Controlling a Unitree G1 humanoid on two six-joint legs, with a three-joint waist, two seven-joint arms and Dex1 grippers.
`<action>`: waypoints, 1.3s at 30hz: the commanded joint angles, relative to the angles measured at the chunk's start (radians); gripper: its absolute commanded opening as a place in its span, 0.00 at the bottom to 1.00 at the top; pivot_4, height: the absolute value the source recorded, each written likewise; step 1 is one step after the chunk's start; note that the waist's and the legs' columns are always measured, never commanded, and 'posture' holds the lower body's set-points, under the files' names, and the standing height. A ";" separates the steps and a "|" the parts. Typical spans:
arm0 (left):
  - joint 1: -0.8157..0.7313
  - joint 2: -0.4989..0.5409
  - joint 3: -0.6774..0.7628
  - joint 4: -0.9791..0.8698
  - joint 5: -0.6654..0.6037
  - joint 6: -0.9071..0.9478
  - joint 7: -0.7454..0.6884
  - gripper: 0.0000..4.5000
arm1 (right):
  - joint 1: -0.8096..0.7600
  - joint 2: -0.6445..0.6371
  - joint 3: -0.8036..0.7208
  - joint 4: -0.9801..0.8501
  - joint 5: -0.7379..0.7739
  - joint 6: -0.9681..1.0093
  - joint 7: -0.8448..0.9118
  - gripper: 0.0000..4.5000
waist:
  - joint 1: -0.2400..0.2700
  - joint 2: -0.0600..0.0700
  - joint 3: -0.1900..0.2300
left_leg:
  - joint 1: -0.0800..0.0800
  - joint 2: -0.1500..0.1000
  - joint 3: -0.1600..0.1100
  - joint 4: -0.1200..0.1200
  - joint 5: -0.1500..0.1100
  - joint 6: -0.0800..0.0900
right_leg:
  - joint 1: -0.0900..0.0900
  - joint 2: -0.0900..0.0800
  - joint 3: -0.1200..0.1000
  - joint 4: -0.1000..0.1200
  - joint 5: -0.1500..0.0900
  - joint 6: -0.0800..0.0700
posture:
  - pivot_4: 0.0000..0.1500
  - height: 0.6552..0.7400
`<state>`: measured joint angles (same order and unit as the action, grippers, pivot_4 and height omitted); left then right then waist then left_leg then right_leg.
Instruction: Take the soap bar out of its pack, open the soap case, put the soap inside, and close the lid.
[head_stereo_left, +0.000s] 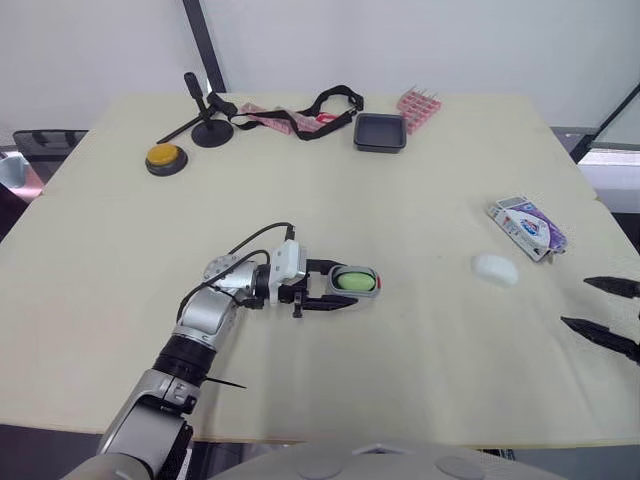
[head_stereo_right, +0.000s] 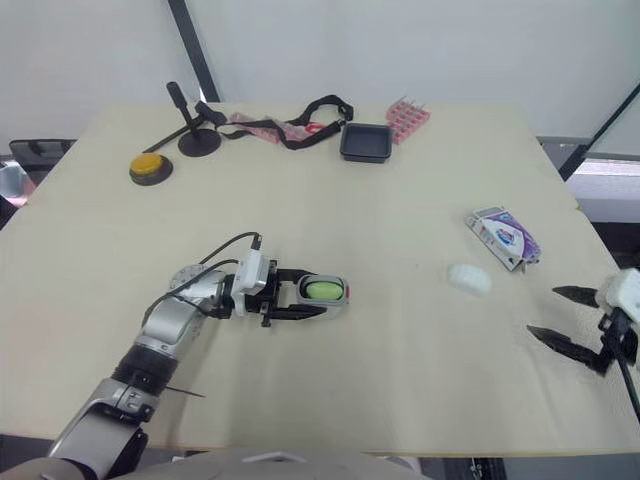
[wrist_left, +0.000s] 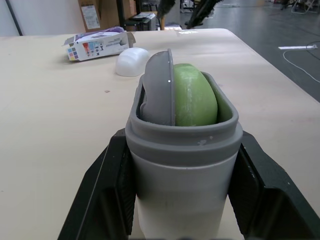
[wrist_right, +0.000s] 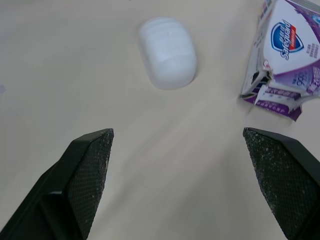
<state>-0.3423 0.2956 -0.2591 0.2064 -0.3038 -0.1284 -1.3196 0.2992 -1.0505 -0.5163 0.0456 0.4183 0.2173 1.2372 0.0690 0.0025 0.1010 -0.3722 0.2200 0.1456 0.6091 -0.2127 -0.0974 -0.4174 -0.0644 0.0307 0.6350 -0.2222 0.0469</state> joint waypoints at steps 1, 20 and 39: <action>0.007 0.010 -0.014 -0.040 -0.013 0.010 -0.015 0.43 | -0.064 -0.096 0.053 -0.088 0.040 0.190 0.022 0.99 | 0.004 0.003 -0.002 | 0.000 0.000 0.000 0.000 0.000 0.000 | 0.000 0.000 0.000 0.000 0.000 0.000 | 1.00 1.00; 0.002 -0.004 -0.032 -0.040 -0.002 -0.002 0.016 0.43 | -0.865 -0.132 0.875 -0.099 -0.247 0.698 -0.024 0.99 | 0.015 0.002 -0.001 | -0.001 -0.001 0.000 0.000 0.000 0.002 | -0.001 -0.001 0.001 0.001 0.000 0.000 | 1.00 1.00; 0.004 -0.004 -0.034 -0.036 0.007 -0.008 0.034 0.43 | -0.906 -0.043 0.938 -0.008 -0.361 0.627 -0.013 0.99 | 0.017 0.002 -0.001 | -0.001 -0.001 0.001 0.000 0.000 0.002 | -0.002 0.000 0.001 0.003 0.000 0.000 | 1.00 1.00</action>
<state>-0.3387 0.2889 -0.2950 0.1797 -0.3012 -0.1256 -1.2922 -0.5882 -1.0911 0.4271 0.0327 0.0796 0.8556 1.2198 0.0860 0.0046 0.0998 -0.3732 0.2193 0.1464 0.6095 -0.2123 -0.0959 -0.4191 -0.0649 0.0319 0.6383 -0.2222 0.0465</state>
